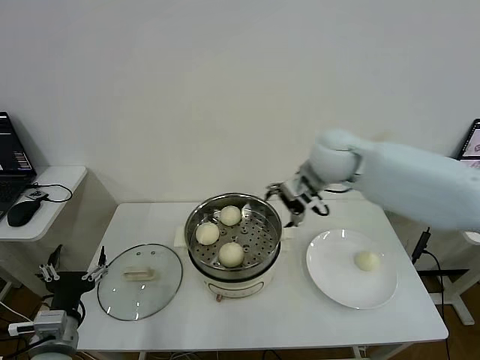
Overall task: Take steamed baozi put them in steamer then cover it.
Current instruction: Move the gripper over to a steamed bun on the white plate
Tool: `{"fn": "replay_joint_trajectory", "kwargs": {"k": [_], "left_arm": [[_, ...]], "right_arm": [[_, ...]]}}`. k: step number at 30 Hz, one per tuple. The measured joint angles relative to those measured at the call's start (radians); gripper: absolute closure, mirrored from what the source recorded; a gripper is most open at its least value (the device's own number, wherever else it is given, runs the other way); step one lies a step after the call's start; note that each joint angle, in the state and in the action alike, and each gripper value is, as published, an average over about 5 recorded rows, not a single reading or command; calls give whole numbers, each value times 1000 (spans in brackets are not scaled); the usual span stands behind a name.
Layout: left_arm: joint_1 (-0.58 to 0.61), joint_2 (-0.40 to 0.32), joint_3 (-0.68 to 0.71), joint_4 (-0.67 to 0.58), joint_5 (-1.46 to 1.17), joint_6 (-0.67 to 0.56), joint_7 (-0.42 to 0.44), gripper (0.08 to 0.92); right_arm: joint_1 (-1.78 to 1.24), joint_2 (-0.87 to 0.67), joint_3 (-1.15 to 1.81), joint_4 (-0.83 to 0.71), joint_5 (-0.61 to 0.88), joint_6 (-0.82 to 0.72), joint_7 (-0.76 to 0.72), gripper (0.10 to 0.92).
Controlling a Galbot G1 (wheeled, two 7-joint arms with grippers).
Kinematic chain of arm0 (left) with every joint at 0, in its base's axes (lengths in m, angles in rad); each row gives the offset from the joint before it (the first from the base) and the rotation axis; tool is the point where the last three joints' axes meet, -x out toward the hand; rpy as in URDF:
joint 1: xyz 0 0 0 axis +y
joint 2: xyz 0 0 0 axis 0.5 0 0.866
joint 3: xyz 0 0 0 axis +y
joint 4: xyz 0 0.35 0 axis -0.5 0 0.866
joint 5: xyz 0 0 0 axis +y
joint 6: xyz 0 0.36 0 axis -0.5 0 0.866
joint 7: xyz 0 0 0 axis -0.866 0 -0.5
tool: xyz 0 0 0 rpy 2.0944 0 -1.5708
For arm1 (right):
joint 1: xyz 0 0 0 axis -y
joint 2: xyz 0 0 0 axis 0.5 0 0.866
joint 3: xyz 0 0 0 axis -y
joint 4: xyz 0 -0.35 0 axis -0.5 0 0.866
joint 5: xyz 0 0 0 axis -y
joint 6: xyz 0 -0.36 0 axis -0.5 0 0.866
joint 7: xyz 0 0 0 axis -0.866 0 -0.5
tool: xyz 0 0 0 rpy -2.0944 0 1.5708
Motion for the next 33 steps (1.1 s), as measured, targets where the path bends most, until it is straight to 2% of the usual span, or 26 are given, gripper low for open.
{"fn": "replay_joint_trajectory", "kwargs": {"k": [7, 15, 23, 33], "left_arm": [[-8, 14, 24, -3, 10, 4, 1, 177], [-12, 14, 41, -1, 22, 12, 2, 177], [0, 12, 36, -1, 25, 14, 2, 177], [9, 6, 22, 2, 26, 13, 1, 177]], "right_arm": [[-149, -170, 103, 1, -56, -29, -9, 203], [-414, -254, 307, -44, -156, 0, -21, 203], [-605, -242, 473, -149, -260, 54, -23, 203], [-710, -154, 576, -310, -351, 108, -18, 203]]}}
